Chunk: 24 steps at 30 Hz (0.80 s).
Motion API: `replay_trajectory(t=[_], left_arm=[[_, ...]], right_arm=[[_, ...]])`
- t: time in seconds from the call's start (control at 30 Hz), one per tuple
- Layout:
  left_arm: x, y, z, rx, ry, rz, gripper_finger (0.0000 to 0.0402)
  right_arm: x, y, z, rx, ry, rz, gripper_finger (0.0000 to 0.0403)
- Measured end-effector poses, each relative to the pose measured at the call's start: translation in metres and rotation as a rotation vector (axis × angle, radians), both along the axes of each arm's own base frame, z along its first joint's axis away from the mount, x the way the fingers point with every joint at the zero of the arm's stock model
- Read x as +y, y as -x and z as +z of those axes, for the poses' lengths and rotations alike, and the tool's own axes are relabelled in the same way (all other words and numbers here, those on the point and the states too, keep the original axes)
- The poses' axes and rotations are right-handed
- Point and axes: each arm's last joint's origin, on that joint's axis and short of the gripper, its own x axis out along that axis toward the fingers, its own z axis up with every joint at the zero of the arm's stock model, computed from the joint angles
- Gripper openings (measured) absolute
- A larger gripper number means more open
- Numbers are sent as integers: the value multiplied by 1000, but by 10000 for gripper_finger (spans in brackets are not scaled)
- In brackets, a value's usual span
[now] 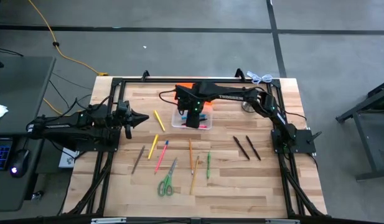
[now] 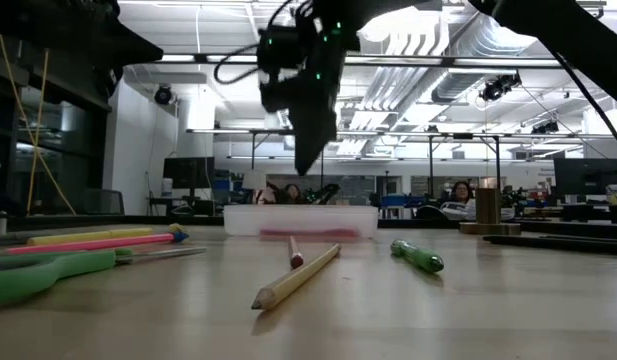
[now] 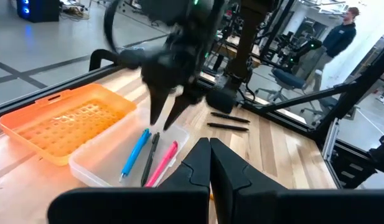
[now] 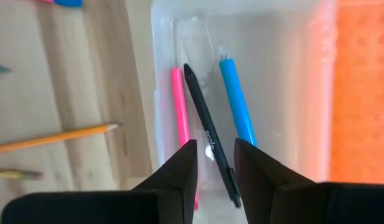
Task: Pick & place school supplies into a supply box
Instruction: Put the black pen into the transparent supply box
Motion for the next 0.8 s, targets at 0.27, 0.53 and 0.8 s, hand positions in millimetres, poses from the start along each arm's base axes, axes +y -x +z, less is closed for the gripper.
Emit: replay_trajectory(t=[0.27,0.53,0.8], left_arm=[[-1,0,0,3,11,-31,33],[-1,0,0,3,13,-43,33],[-2,0,0,3,12,-54,33]], right_arm=[[20,9,49,37,-25,-19,83],[58,24,67,150,-63,-40,83],[102,34,85,123,-20,23,83]])
